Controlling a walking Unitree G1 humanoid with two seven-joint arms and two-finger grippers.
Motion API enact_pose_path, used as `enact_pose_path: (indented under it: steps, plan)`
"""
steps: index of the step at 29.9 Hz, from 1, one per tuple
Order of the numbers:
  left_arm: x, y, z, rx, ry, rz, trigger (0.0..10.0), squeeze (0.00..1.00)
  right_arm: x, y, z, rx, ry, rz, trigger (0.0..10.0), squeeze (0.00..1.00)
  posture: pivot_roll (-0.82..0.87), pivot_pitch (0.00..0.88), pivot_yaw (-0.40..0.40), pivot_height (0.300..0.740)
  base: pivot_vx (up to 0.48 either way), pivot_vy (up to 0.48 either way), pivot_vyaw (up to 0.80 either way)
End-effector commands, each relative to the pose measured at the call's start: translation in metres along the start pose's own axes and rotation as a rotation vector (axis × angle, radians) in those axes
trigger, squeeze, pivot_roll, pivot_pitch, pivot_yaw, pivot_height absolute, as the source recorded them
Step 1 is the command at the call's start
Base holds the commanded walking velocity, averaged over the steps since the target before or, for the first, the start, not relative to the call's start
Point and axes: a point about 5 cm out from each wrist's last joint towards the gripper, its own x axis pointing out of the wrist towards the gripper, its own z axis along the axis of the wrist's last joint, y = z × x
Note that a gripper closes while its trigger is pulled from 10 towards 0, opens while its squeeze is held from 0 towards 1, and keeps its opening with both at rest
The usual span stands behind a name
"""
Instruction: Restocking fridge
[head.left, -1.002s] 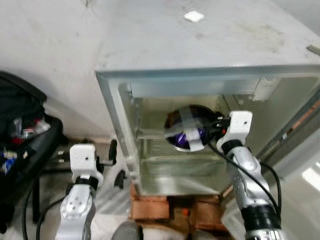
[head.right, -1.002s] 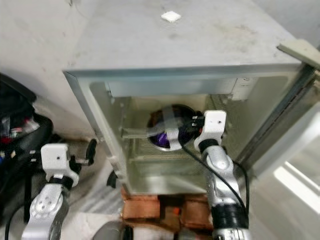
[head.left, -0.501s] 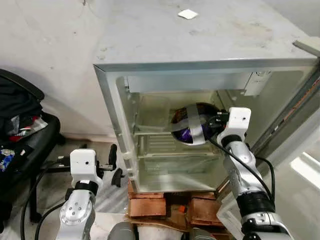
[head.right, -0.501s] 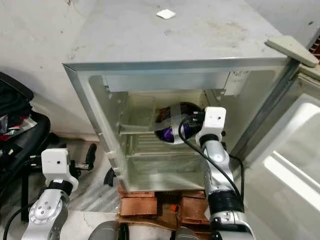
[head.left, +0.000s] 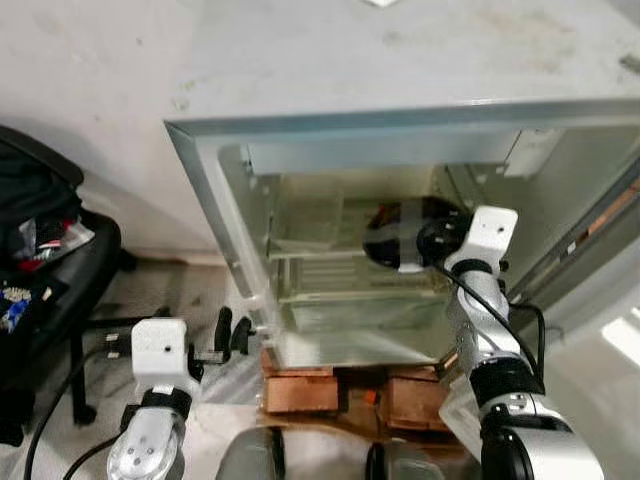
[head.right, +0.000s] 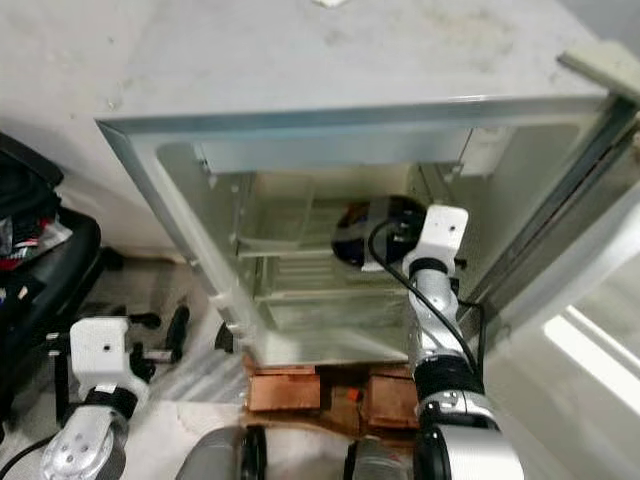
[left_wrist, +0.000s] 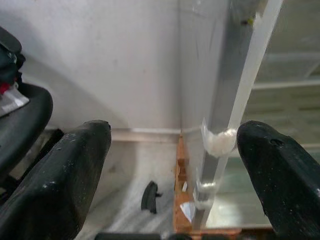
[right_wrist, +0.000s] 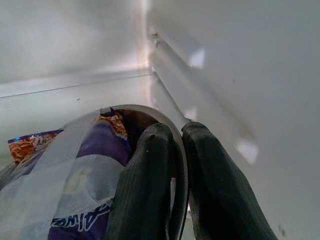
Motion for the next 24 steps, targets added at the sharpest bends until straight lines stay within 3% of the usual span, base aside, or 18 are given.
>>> enact_pose_path:
  steps: [1,12,22,23,24]
  plan:
    - [-0.005,0.000,0.000,0.011,0.011,-0.013,10.0,0.00,0.003,0.002,0.006,0.012,-0.027,-0.015,10.0,0.00,0.20,0.234,0.058,0.740,0.000,0.000,0.00]
    - [-0.031,0.000,0.003,-0.005,0.034,0.081,10.0,0.00,0.013,0.019,0.004,0.047,0.031,-0.063,10.0,0.00,0.32,0.262,-0.006,0.740,0.000,0.000,0.00]
    - [-0.038,0.000,0.006,0.005,0.058,0.073,10.0,0.00,0.033,0.038,0.040,0.234,0.023,-0.107,10.0,0.00,0.36,0.291,-0.008,0.740,0.000,0.000,0.00]
    - [-0.038,0.000,0.006,0.006,0.057,0.075,10.0,0.00,0.035,0.039,0.044,0.239,0.018,-0.121,10.0,0.07,0.36,0.293,-0.012,0.740,0.000,0.000,0.00]
    - [-0.038,0.000,0.006,0.006,0.057,0.076,10.0,0.00,0.036,0.040,0.046,0.248,0.014,-0.122,10.0,0.87,0.36,0.294,-0.012,0.740,0.000,0.000,0.00]
